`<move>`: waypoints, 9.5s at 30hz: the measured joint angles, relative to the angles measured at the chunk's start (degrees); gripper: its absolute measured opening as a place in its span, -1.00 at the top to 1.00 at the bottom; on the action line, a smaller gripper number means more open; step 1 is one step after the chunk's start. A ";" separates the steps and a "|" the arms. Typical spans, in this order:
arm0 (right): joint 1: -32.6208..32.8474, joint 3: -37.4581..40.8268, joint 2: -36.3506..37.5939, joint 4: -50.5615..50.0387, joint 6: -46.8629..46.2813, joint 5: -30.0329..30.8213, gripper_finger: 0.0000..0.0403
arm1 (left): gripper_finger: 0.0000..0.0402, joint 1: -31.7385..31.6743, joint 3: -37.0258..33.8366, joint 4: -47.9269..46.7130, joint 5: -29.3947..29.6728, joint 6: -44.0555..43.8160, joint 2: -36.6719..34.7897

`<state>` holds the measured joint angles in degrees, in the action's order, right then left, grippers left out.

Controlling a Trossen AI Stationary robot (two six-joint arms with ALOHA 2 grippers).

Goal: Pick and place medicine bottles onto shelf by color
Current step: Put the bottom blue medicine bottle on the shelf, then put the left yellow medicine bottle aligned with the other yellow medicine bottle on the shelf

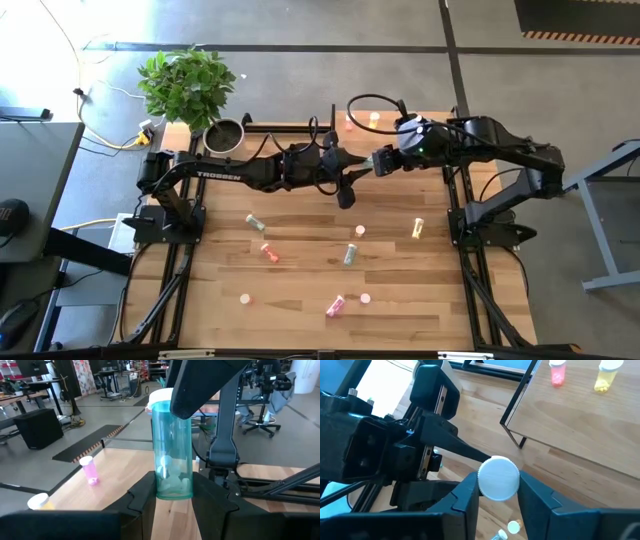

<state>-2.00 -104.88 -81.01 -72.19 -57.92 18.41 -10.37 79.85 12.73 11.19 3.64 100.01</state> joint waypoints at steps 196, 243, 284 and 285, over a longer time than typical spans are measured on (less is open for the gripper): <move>-1.75 27.52 2.03 -0.43 -1.02 -13.94 0.16 | -0.13 -4.97 -23.45 -29.95 -8.77 -9.50 -32.10; 16.39 62.77 1.81 57.63 16.27 5.27 -0.13 | -0.13 6.45 -23.56 -29.59 -1.32 -11.00 -34.42; 16.41 62.62 -8.31 64.38 15.23 3.50 0.51 | -0.13 6.27 -23.56 -29.62 0.15 -10.99 -34.38; 16.41 62.62 -8.28 65.16 14.82 3.50 0.50 | -0.13 6.27 -23.56 -29.62 0.15 -10.98 -34.38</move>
<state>14.41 -42.26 -89.30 -7.03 -43.10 21.91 -4.10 56.29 -16.88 11.33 -7.34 65.63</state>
